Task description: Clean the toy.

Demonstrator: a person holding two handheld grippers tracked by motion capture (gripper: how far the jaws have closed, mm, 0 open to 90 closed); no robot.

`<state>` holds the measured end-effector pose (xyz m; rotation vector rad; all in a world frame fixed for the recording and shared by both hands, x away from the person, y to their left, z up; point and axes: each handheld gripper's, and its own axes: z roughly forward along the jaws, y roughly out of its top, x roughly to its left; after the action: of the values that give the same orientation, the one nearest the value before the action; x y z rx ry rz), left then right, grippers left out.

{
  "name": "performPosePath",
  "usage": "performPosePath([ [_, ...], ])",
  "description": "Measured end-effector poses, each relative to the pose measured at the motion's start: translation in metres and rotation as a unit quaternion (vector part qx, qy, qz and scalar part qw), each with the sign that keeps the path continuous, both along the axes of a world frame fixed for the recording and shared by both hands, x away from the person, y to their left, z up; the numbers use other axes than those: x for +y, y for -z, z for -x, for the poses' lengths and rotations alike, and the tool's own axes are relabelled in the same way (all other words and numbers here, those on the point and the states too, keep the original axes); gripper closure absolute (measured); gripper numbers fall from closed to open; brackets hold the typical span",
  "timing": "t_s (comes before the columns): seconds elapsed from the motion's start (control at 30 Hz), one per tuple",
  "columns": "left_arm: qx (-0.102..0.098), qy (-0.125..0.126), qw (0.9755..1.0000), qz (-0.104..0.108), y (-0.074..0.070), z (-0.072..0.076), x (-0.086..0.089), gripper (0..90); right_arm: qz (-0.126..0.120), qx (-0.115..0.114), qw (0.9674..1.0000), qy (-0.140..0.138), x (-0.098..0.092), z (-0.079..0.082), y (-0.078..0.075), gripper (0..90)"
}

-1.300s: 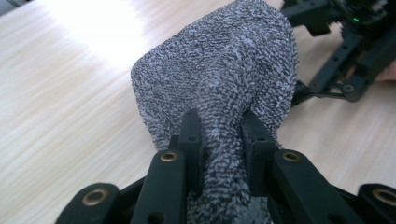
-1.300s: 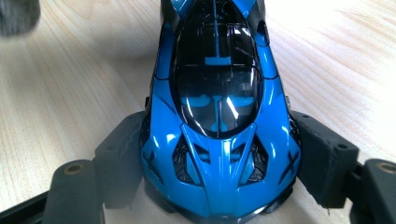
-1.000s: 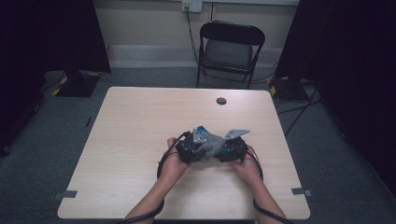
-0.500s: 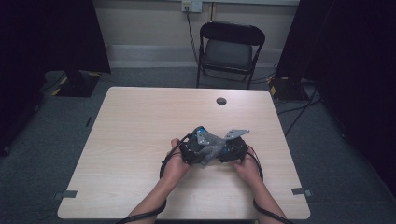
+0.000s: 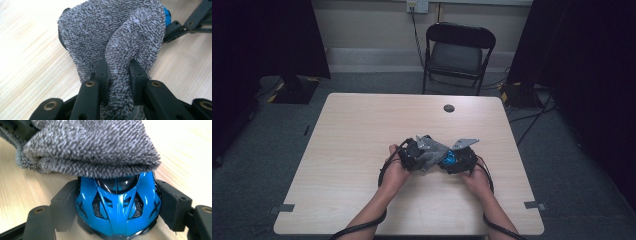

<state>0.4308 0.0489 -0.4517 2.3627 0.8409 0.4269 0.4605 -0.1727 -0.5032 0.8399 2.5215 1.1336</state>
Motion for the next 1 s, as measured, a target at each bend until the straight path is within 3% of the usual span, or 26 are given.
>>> performPosePath([
  [0.4, -0.002, -0.004, 1.0, 0.0, -0.004, -0.002, 0.001, 73.5, 0.0, 0.0, 1.0, 0.0, 0.0, 0.0, 0.0, 25.3],
  [0.6, -0.009, -0.019, 0.9998, -0.001, -0.008, -0.008, 0.008, 73.5, 0.0, 0.0, 1.0, 0.0, 0.0, 0.0, 0.0, 25.3],
  [1.0, 0.004, -0.05, 0.9986, 0.014, -0.004, -0.019, 0.029, 73.5, 0.0, -0.001, 1.0, -0.001, 0.0, 0.0, 0.0, 25.3],
])
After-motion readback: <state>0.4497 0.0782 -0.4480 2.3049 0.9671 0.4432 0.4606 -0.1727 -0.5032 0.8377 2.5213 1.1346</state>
